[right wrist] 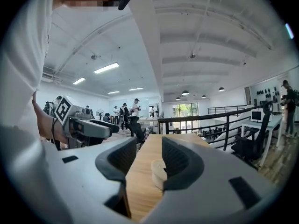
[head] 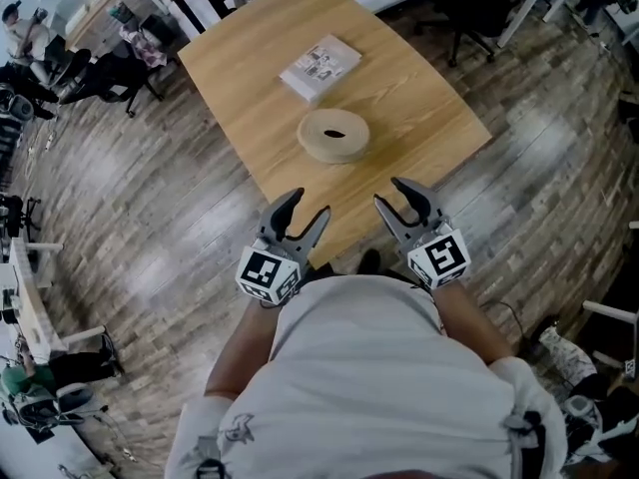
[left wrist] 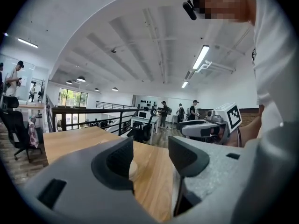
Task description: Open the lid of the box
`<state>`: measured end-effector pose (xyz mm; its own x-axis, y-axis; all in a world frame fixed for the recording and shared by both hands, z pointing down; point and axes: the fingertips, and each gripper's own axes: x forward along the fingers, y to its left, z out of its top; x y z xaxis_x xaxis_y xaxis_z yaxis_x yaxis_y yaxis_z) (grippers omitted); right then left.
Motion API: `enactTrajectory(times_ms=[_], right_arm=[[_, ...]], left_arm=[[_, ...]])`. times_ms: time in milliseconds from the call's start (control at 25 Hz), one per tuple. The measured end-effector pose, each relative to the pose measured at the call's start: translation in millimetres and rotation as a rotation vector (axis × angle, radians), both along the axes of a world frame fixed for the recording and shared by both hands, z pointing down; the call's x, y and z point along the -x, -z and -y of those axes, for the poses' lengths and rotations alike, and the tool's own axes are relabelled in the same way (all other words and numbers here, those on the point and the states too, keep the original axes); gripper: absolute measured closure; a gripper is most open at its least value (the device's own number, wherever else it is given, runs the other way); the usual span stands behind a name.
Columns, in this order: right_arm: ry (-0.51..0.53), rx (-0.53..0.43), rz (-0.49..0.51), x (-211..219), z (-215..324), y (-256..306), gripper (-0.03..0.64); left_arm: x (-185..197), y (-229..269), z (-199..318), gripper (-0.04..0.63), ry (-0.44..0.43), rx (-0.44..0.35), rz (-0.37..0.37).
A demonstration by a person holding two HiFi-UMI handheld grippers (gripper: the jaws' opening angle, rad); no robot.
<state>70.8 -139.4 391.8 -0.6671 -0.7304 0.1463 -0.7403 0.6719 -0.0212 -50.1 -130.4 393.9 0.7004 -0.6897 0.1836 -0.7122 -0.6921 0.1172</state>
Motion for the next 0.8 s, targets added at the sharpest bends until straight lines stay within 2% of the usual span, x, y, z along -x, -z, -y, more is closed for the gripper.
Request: enactTrajectory(times_ms=[520,800], right_arm=[[-0.11,0.07,-0.049,26.4,53.4,-28.7,0.437],[-0.138,0.086,-0.13,56.7,81.5,-43.5,0.437]], left_arm=[[35.8,-23.5,70.3,0.37,-0.131,0.069,0.006],[63.0,-55.4,112.1,0.37,-0.174,0.12,0.012]])
